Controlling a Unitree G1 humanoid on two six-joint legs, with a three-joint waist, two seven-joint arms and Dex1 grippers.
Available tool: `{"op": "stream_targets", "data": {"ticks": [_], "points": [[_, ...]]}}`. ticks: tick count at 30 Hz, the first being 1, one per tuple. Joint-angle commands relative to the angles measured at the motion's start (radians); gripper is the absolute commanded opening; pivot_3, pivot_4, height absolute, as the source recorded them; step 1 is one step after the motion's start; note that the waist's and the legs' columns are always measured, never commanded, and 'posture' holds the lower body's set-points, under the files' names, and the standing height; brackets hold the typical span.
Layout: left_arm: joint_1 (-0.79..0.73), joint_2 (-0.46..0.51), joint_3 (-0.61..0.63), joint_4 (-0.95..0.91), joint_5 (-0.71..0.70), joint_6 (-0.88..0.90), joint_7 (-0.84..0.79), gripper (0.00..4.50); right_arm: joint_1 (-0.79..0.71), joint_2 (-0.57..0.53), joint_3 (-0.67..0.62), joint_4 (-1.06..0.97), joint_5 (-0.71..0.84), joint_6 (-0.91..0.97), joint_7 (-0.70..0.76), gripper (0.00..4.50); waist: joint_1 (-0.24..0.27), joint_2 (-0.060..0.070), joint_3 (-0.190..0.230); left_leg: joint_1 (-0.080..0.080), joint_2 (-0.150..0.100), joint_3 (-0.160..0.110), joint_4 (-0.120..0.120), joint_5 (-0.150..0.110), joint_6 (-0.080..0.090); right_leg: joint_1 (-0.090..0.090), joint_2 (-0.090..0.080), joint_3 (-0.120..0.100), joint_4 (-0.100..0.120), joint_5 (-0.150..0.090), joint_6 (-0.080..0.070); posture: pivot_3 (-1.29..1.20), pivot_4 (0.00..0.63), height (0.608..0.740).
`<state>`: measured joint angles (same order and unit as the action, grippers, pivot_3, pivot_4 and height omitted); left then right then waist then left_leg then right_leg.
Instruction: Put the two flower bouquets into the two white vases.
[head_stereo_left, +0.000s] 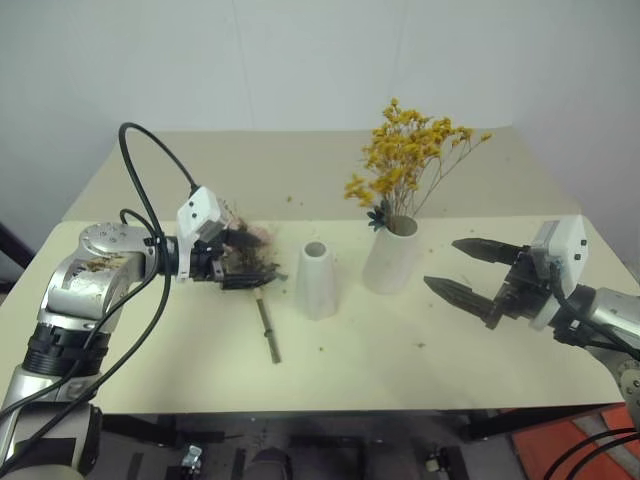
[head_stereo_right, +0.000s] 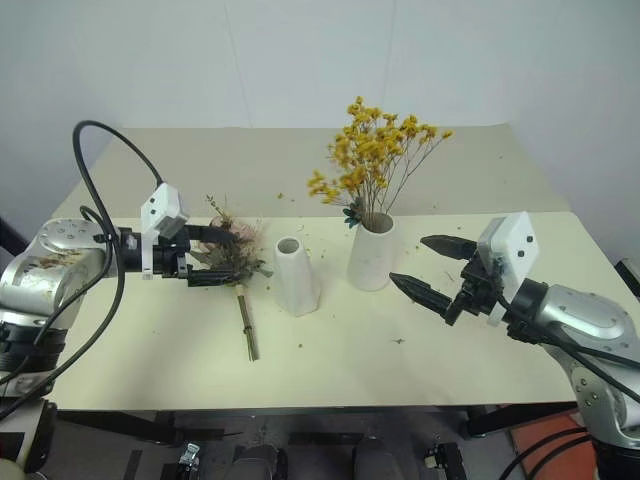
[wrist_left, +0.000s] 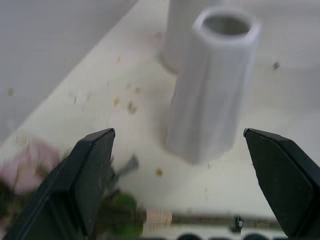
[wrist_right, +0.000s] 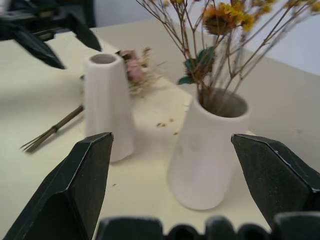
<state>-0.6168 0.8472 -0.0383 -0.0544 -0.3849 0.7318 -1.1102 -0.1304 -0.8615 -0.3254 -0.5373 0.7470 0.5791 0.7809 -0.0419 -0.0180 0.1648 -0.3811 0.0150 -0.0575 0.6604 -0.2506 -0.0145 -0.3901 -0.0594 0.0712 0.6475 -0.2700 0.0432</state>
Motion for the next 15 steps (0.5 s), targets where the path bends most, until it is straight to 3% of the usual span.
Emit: {"op": "stream_targets", "data": {"ticks": [1, 8, 15], "points": [[-0.051, 0.032, -0.002, -0.064, 0.013, 0.212, 0.110, 4.50, -0.018, -0.030, -0.027, -0.013, 0.016, -0.010, 0.046, 4.45, 0.002, -0.001, 0.000, 0.000, 0.000, 0.000, 0.000, 0.000, 0.000, 0.000, 0.000, 0.000, 0.000, 0.000, 0.000, 0.00, 0.150, 0.740], [-0.123, 0.058, -0.141, -0.149, 0.040, 0.553, 0.241, 4.50, -0.062, -0.048, -0.011, 0.021, -0.001, -0.029, 0.100, 4.45, 0.002, -0.002, 0.001, -0.001, -0.001, 0.000, 0.000, 0.000, 0.000, 0.000, 0.000, 0.000, -0.001, 0.000, 0.001, 0.00, 0.150, 0.740], [-0.186, -0.070, -0.165, -0.085, 0.042, 0.778, 0.391, 4.50, -0.083, -0.041, 0.000, 0.033, -0.006, -0.036, 0.123, 4.45, 0.004, -0.002, 0.001, 0.000, 0.000, 0.000, 0.000, 0.000, 0.000, 0.000, 0.000, 0.000, 0.000, 0.000, 0.001, 0.00, 0.150, 0.740]]}}
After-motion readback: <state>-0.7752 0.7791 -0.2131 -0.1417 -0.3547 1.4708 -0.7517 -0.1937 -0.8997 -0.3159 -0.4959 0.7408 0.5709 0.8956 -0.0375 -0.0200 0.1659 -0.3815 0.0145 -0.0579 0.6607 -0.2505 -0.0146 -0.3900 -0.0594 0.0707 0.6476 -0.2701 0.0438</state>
